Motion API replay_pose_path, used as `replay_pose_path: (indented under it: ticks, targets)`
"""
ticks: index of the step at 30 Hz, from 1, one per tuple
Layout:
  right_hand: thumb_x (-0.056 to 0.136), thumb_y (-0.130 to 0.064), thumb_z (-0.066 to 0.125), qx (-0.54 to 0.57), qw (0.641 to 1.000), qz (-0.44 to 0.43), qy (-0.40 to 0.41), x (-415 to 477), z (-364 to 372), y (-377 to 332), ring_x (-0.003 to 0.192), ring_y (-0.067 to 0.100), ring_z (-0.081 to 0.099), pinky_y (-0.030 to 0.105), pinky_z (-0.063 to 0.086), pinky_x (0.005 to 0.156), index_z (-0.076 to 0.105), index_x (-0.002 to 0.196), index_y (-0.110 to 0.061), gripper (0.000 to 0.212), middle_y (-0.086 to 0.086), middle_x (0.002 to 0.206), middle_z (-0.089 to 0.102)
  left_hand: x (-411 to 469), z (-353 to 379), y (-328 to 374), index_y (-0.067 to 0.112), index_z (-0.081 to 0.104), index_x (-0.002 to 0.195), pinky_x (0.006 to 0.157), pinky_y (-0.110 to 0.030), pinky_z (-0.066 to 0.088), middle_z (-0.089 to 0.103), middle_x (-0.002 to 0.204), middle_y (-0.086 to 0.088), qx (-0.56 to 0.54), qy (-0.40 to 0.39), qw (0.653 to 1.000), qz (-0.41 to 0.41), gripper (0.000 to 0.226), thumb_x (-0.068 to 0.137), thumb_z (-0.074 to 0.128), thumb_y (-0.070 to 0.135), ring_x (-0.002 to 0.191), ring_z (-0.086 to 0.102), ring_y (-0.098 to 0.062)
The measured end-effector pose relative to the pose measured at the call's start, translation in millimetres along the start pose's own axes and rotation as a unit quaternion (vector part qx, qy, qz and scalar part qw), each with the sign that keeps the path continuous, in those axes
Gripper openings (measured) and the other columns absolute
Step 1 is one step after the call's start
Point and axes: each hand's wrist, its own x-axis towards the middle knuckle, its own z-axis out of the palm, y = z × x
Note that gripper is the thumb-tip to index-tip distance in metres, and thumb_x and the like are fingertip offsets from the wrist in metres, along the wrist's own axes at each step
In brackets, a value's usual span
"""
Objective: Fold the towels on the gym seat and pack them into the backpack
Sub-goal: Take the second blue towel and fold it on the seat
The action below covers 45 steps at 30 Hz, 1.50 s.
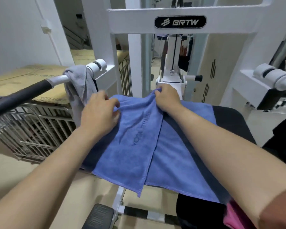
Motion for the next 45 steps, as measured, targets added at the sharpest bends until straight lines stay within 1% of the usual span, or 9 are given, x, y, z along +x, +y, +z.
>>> replay_pose_path:
  ticks: [4,10,16,23,27,30,36,41,45]
  targets:
    - [0.091,-0.015,0.051,-0.017,1.000,-0.002,0.008,6,-13,10,0.077,0.025,0.047,0.029,0.033,0.066,0.040,0.059,-0.018,0.034,0.000,0.064,0.048,-55,-1,82,0.026,0.052,0.103,0.070,-0.035,0.044,0.055,0.098,0.003,-0.019,-0.152,0.985,0.078,0.040,0.082,0.048,0.059,0.092,0.057,-0.024]
    - [0.087,-0.019,0.053,-0.041,0.995,-0.063,0.064,-3,-31,17,0.077,0.026,0.054,0.031,0.040,0.063,0.059,0.076,-0.008,0.017,0.005,0.078,0.060,-69,-8,93,0.017,0.034,0.095,0.054,-0.034,0.029,0.055,0.100,-0.008,0.133,-0.149,0.973,0.114,0.019,0.083,0.046,0.010,0.085,0.058,-0.035]
    - [0.085,-0.022,0.057,-0.016,0.997,-0.043,0.066,-4,-63,33,0.076,0.026,0.053,0.028,0.037,0.062,0.064,0.072,-0.011,0.019,0.007,0.077,0.061,-64,-62,142,0.019,0.048,0.082,0.063,-0.042,0.044,0.054,0.075,-0.002,-0.031,-0.215,0.960,0.176,0.013,0.073,0.051,0.011,0.070,0.050,-0.024]
    - [0.081,-0.033,0.067,-0.060,0.998,0.012,-0.010,-19,-103,88,0.072,0.025,0.058,0.030,0.046,0.062,0.064,0.064,-0.011,0.028,0.000,0.060,0.057,-55,-49,184,0.029,0.060,0.122,0.059,-0.015,0.047,0.066,0.067,0.012,-0.147,-0.474,0.841,0.215,0.035,0.088,0.057,0.022,0.060,0.062,-0.007]
    - [0.092,-0.031,0.049,-0.088,0.986,0.060,0.127,-25,-106,116,0.097,0.034,0.058,0.032,0.039,0.069,0.070,0.080,-0.016,0.028,0.011,0.094,0.064,8,-14,187,0.027,0.073,0.107,0.080,-0.017,0.043,0.070,0.089,0.019,-0.169,-0.220,0.940,0.201,0.029,0.089,0.054,0.013,0.084,0.060,-0.002]
    - [0.091,-0.025,0.041,-0.149,0.980,0.117,0.068,-25,-107,124,0.095,0.033,0.057,0.036,0.035,0.074,0.058,0.072,-0.018,0.027,0.010,0.093,0.064,52,26,193,0.023,0.071,0.111,0.082,-0.020,0.039,0.069,0.115,0.002,-0.152,-0.155,0.964,0.155,0.034,0.091,0.047,0.010,0.105,0.060,-0.015]
    - [0.087,-0.047,0.056,-0.097,0.990,0.096,0.029,-23,-109,123,0.093,0.018,0.056,0.038,0.036,0.088,0.065,0.089,-0.032,0.017,-0.012,0.092,0.066,83,83,194,0.018,0.065,0.114,0.082,-0.028,0.043,0.067,0.108,-0.003,-0.128,-0.178,0.959,0.181,0.028,0.088,0.054,0.019,0.102,0.059,-0.025]
    - [0.077,-0.015,0.074,0.100,0.986,0.072,0.109,-27,-112,123,0.075,0.012,0.061,0.035,0.053,0.082,0.065,0.100,-0.029,0.029,-0.010,0.070,0.061,80,73,197,0.019,0.076,0.094,0.075,-0.023,0.044,0.068,0.085,0.006,-0.228,-0.102,0.956,0.156,0.011,0.085,0.069,0.020,0.086,0.062,-0.013]
    - [0.080,0.003,0.072,0.366,0.924,0.087,0.063,-39,-123,105,0.064,0.007,0.060,0.017,0.049,0.061,0.067,0.109,-0.009,0.032,-0.001,0.073,0.063,67,55,186,0.020,0.078,0.093,0.072,-0.008,0.042,0.070,0.081,0.018,-0.342,-0.073,0.927,0.134,0.012,0.086,0.069,0.017,0.081,0.062,0.001]
